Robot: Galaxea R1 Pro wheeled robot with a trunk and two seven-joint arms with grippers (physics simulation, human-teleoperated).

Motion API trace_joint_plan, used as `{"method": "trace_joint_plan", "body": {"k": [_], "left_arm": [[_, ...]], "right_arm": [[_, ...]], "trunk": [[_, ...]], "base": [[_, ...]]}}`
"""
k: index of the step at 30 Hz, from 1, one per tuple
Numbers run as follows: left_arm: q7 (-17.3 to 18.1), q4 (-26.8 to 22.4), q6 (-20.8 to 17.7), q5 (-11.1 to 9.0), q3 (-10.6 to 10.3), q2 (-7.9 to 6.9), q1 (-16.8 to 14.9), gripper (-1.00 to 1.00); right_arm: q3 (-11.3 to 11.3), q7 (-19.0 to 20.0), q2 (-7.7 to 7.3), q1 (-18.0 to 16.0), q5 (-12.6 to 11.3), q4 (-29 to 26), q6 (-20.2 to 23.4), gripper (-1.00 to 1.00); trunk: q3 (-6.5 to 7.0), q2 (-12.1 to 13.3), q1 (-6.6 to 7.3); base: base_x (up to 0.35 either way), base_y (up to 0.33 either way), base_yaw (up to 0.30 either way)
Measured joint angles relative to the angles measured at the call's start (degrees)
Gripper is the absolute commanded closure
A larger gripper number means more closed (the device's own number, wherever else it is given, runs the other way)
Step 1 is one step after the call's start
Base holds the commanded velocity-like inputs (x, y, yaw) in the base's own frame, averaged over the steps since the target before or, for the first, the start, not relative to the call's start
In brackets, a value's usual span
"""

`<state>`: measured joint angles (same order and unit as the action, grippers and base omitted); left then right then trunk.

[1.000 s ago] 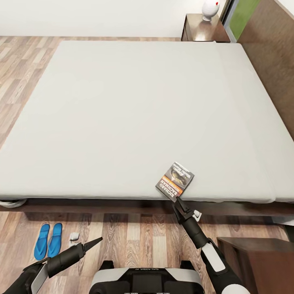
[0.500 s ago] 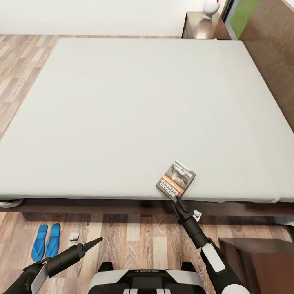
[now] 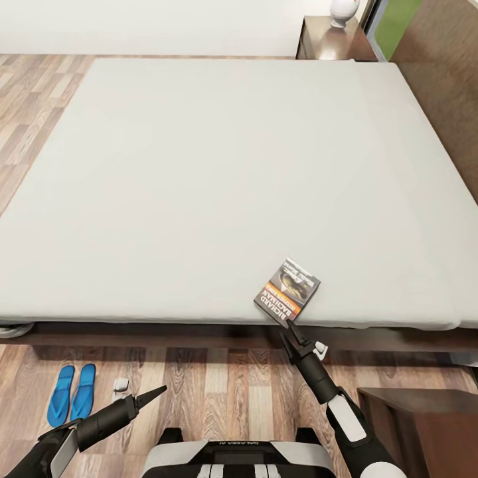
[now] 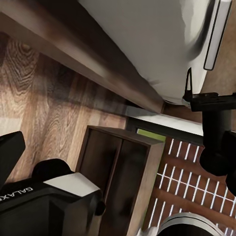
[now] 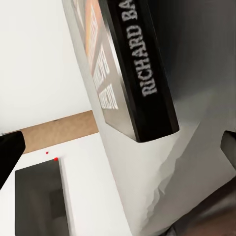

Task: In the bedroom, move the book from the bed onto either nightstand, and place the two sandals side by side next to the bed.

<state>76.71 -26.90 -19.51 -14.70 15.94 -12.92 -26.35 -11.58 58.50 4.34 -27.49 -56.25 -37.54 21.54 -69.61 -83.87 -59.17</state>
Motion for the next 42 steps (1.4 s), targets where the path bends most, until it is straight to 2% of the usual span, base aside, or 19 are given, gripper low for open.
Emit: {"method": "trace_joint_plan", "body": {"k": [31,34,42], "left_arm": [[-0.09,0.04,0.07,-0.08,-0.01,0.0,0.0,-1.0],[-0.09,0.04,0.07,-0.09,-0.03,0.0,0.0,-1.0],[-0.09,0.09,0.07,-0.07,0.0,0.0,-0.01,-1.0]], "right_arm": [[0.0,-0.03,0.0,0.0,-0.01,0.08,0.0,-1.0],[0.2,-0.04,-0.01,0.14,0.75,0.14,0.53,-1.0],[0.35,0.03,0.01,0.29,0.89,0.14,0.82,-1.0]], "trunk": [[0.0,0.0,0.0],[-0.01,0.0,0.01],[-0.01,0.0,0.0]], "base": [[0.039,-0.003,0.0],[0.056,-0.061,0.0],[0.011,-0.012,0.0]]}}
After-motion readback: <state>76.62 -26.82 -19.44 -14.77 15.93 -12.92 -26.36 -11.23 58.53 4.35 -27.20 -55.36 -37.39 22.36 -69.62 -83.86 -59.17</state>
